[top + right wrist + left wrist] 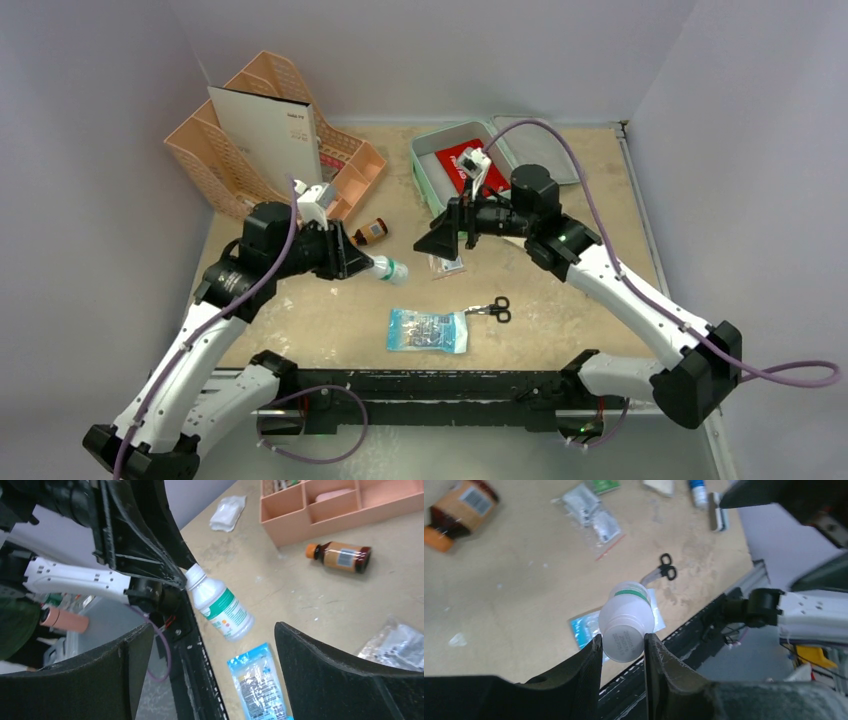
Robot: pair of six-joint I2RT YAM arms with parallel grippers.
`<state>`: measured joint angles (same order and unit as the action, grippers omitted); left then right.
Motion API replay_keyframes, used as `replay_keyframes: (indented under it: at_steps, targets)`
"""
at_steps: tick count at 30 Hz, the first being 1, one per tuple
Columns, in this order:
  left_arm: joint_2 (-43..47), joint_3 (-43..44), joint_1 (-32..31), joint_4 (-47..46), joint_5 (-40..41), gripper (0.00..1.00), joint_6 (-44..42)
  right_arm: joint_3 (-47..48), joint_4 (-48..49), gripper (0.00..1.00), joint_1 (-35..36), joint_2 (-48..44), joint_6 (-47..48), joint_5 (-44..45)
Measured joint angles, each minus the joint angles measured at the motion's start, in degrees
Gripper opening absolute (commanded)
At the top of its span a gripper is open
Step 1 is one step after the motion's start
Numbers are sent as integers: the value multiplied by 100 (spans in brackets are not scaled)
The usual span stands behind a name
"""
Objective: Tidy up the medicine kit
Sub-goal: Pick up the pill bottle at the center of the board, then place the pill bottle in the medicine box.
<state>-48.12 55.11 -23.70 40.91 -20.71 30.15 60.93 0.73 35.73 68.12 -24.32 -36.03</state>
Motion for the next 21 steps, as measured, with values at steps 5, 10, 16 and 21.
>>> replay_keyframes:
  at_steps: [5, 10, 16, 21]
  targets:
    - [103, -118, 0, -793, -1193, 0, -105, -107, 205, 92, 66, 232, 157, -785]
    - [-201, -186, 0, -1637, -2441, 0, 31, -205, 173, 96, 142, 310, 535, -1460]
    - [-479, -315, 0, -2243, -3224, 0, 243, -404, -61, 92, 177, 186, 898, -1884]
    - [-476, -511, 0, -2761, -3329, 0, 481, -861, 269, 90, 197, 24, 496, -1843]
